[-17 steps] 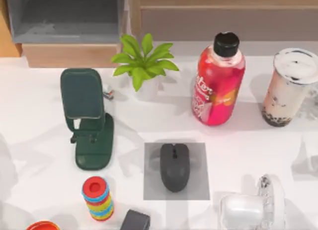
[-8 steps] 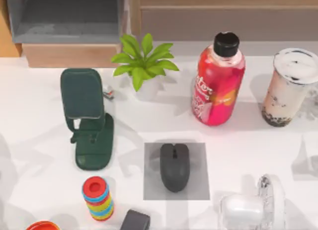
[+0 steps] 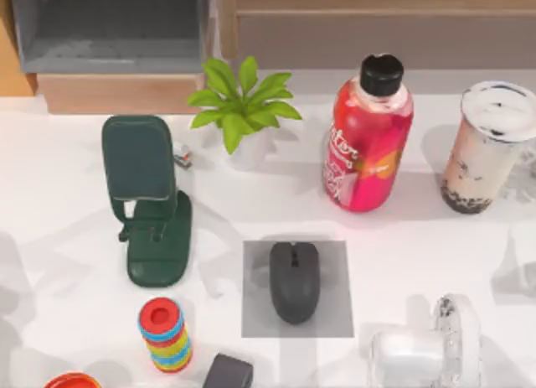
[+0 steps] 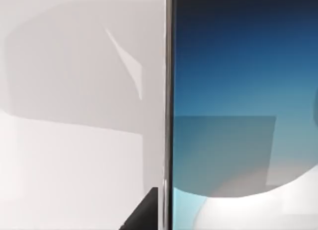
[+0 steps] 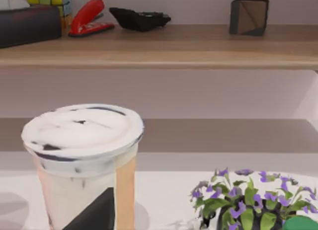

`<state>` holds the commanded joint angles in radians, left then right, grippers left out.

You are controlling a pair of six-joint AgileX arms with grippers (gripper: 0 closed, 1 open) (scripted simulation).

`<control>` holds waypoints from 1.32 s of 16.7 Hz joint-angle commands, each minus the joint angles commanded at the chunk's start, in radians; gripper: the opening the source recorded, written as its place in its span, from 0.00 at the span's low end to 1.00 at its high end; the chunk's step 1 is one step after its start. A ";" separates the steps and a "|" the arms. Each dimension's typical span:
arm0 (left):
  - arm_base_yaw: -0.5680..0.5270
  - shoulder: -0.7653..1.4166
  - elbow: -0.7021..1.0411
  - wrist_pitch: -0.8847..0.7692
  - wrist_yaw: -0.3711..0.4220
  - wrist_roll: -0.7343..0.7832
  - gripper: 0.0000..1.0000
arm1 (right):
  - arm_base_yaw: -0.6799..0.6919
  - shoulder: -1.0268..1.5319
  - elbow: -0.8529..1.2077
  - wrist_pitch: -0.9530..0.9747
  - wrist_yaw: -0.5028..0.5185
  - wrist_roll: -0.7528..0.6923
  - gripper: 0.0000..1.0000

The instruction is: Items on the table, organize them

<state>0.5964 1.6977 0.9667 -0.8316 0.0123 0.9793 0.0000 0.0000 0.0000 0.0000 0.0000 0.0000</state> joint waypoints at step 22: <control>-1.305 -0.657 -0.292 0.523 -0.693 -1.319 0.00 | 0.000 0.000 0.000 0.000 0.000 0.000 1.00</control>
<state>-0.7088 1.0402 0.6751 -0.3084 -0.6808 -0.3397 0.0000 0.0000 0.0000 0.0000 0.0000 0.0000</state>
